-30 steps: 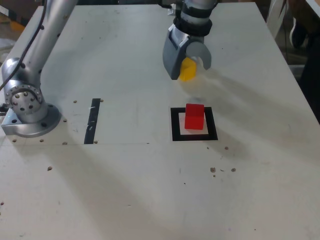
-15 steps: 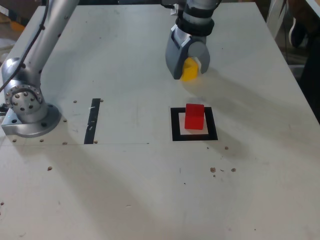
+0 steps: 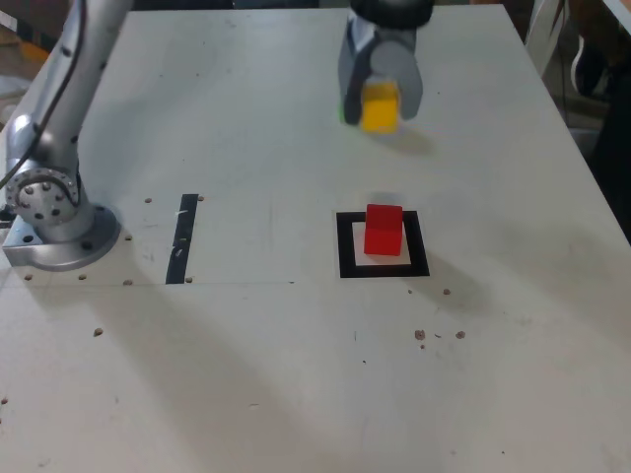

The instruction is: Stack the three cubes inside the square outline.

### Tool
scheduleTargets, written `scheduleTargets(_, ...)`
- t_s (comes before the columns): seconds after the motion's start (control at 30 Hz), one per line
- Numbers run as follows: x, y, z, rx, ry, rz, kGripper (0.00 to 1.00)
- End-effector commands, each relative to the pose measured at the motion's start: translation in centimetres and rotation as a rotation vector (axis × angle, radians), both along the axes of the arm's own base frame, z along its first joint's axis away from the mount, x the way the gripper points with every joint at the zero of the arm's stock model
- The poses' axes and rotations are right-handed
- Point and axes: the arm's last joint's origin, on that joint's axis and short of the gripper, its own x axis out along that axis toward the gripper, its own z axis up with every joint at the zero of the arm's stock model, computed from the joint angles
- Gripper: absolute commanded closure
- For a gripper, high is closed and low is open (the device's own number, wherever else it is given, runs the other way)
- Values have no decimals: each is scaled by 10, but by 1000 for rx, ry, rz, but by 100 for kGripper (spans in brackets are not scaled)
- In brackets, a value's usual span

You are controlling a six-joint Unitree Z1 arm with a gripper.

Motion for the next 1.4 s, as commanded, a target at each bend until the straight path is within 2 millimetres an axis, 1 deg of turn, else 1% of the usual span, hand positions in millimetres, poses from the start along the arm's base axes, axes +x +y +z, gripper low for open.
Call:
scheduleTargets(0.0, -6, -16, 14, -5, -9, -43, 81)
scheduleTargets(0.1, -9, -45, 21, -34, -2, -111, 80)
scheduleTargets(0.2, -8, -73, 20, -55, 8, -157, 80)
scheduleTargets(0.3, -8, -93, 16, -52, 21, -176, 80)
scheduleTargets(0.4, -7, -108, 10, -40, 34, -176, 80)
scheduleTargets(0.7, -8, -122, -14, -44, 37, -151, 80)
scheduleTargets(0.93, -11, -135, -13, -35, 7, -131, 80)
scheduleTargets(1.17, -8, -137, -18, -32, 2, -129, 80)
scheduleTargets(1.37, -3, -137, -27, -33, 6, -126, 80)
